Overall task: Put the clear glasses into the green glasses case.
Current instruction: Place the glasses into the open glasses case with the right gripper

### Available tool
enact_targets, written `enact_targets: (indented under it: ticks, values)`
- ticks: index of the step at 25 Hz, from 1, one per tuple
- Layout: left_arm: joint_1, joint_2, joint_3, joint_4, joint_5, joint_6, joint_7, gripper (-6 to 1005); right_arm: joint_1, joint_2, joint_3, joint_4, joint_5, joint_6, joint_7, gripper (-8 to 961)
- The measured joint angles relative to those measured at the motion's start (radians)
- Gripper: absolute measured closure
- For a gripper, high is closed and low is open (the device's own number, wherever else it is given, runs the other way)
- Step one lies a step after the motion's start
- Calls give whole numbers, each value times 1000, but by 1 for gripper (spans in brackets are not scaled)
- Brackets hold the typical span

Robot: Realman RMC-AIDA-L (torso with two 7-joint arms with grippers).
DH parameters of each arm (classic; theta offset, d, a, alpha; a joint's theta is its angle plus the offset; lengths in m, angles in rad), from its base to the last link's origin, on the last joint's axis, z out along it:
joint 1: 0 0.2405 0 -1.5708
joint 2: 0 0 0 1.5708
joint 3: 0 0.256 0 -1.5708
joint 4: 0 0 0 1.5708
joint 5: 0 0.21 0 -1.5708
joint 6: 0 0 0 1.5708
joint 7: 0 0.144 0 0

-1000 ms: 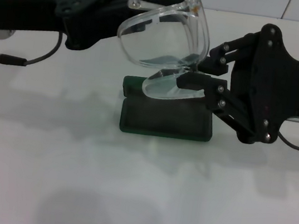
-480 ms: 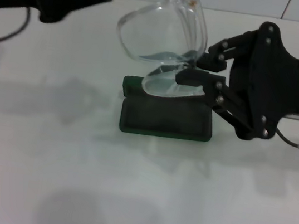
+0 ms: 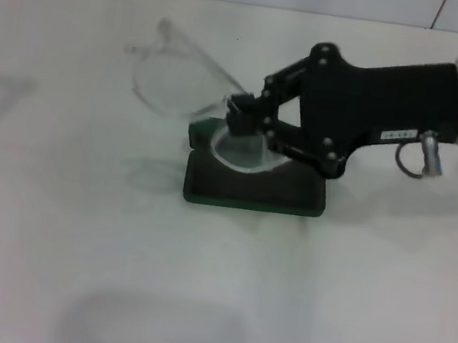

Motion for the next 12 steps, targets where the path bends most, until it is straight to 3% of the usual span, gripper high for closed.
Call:
enact_targets:
  ticks: [4, 8, 12]
  values:
    - [50, 4, -61, 7, -4, 0, 4, 913, 81, -12, 46, -185, -295, -28, 365, 882]
    - [72, -13, -58, 5, 2, 0, 38, 913, 272, -10, 82, -186, -567, -153, 638, 882]
    - [85, -28, -56, 2, 20, 2, 83, 913, 439, 35, 86, -50, -768, -183, 688, 882]
